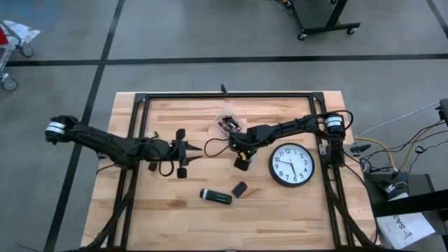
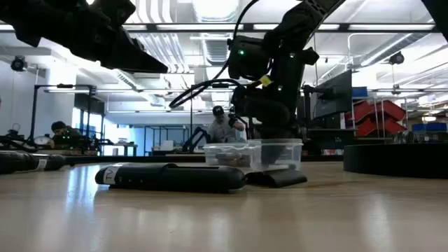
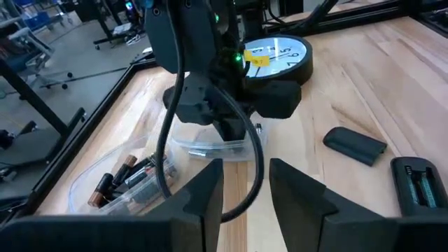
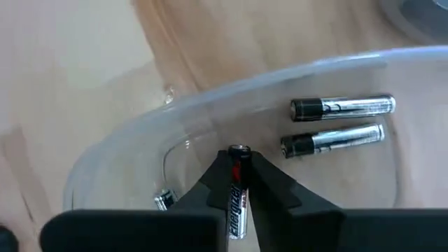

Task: Insert battery
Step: Insert the silver battery into the remote's battery compartment

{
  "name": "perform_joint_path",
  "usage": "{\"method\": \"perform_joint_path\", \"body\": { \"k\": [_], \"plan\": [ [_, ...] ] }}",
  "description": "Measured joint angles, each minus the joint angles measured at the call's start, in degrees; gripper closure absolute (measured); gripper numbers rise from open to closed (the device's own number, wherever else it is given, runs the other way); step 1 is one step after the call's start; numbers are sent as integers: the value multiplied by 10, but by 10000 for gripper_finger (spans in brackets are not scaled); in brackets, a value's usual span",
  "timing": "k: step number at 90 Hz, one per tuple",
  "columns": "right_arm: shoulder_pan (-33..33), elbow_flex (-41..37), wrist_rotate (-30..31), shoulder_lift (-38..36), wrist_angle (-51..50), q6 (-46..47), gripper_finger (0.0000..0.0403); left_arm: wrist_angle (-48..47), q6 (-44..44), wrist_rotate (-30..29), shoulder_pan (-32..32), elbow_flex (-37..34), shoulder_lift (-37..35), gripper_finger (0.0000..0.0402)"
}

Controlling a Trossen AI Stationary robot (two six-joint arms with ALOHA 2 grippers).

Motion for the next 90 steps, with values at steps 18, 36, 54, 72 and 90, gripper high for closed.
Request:
{"method": "perform_joint_path", "body": {
  "k": [18,36,54,72,90],
  "plan": [
    [0,0,0,0,0,-42,371,0,0,0,0,0,0,303],
    [0,-1,-1,0,0,-93,376,0,0,0,0,0,-1,303],
    [0,-1,4,-4,1,-93,397,-10,0,0,0,0,-7,303],
    [9,-5,53,-29,-8,-97,401,-36,-2,0,0,0,-22,303],
    [30,-4,81,-78,-3,-97,402,-52,-5,0,0,0,-36,303]
  ]
}}
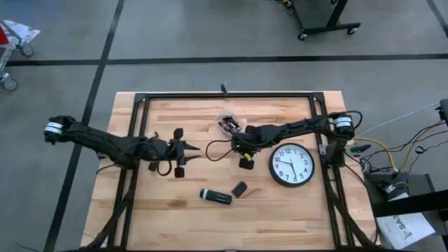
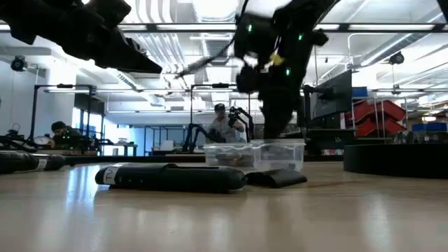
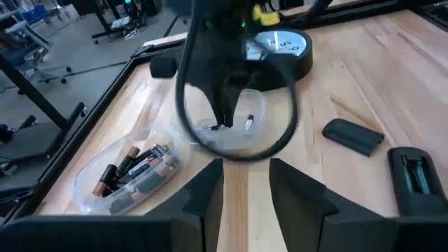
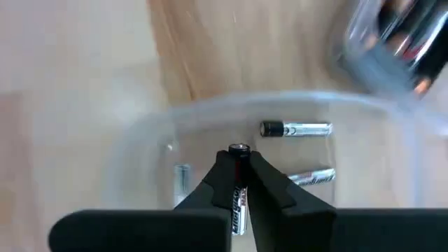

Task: Insert battery
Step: Insert the silver battery into the remote's battery compartment

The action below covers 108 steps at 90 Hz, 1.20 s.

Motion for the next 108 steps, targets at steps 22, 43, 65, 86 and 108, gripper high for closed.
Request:
{"method": "perform_joint_path", "body": {
  "k": [22,43,65,86,108],
  "plan": [
    [55,1,27,-39,56,38,403,-1,-1,3,0,0,-4,303],
    [129,1,26,-24,178,103,403,1,-1,9,-8,0,-6,303],
    [195,0,31,40,305,166,403,5,-2,9,-26,0,-7,303],
    [230,2,56,102,375,204,403,5,-23,9,-53,0,-4,303],
    [240,13,73,120,379,208,403,5,-33,9,-78,0,-4,303]
  ]
}}
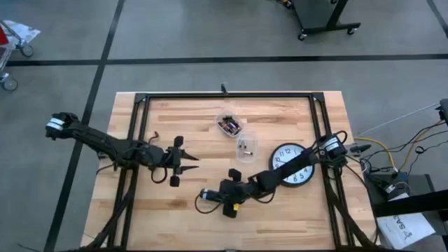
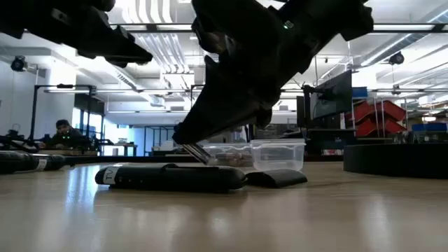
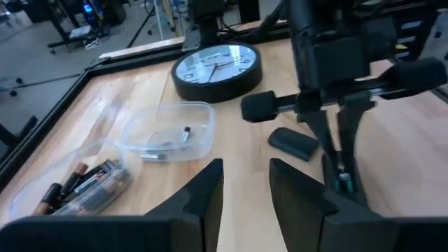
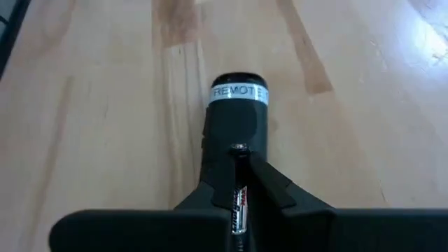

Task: Insert battery
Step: Insert the silver battery into the remote's battery compartment

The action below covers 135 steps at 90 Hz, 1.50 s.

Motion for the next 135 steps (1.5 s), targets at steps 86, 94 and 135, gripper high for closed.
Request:
{"method": "perform_joint_path", "body": {
  "k": [86,94,135],
  "plan": [
    [9,-30,32,-1,-8,-8,399,83,-53,0,-61,0,161,303],
    [9,-32,30,-1,-8,-8,400,130,-53,3,-70,0,207,303],
    [16,-28,25,-2,-60,5,402,288,-60,20,-75,0,385,303]
  ]
}}
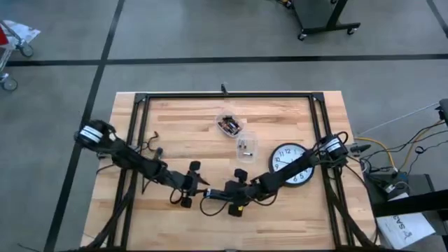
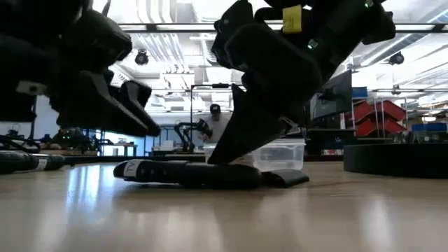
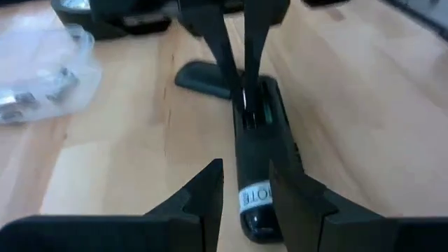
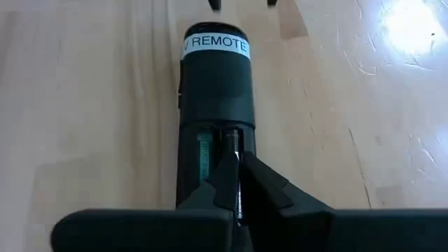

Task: Insert battery
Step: Insert the silver battery into the remote's battery compartment

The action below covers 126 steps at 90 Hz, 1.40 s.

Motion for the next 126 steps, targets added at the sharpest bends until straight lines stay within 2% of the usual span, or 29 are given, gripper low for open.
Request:
{"method": "perform_joint_path", "body": {
  "k": [17,28,36,46,63,70,84,98,107,115,126],
  "plan": [
    [1,16,-7,-6,-16,-18,403,5,-11,7,0,0,25,303],
    [0,39,14,-35,-58,-40,403,5,-11,7,0,0,23,303],
    [-11,56,34,-66,-121,-32,403,5,-10,7,0,0,22,303],
    [-33,73,71,-94,-218,20,403,5,-9,6,0,0,21,303],
    [-98,87,74,-134,-358,100,403,6,-4,5,0,0,19,303],
    [-134,85,50,-134,-387,130,403,5,-4,5,0,0,19,303],
    [-196,85,-15,-129,-387,89,403,6,-10,5,0,0,19,303],
    [-256,85,-50,-112,-388,144,403,6,-26,5,0,0,19,303],
    [-285,85,-99,-103,-388,108,403,7,-24,5,0,0,19,303],
    [-297,85,-105,-97,-386,78,403,7,-24,5,0,0,19,303],
    [-309,85,-102,-96,-385,-81,403,9,-24,5,0,0,19,303]
  ]
}}
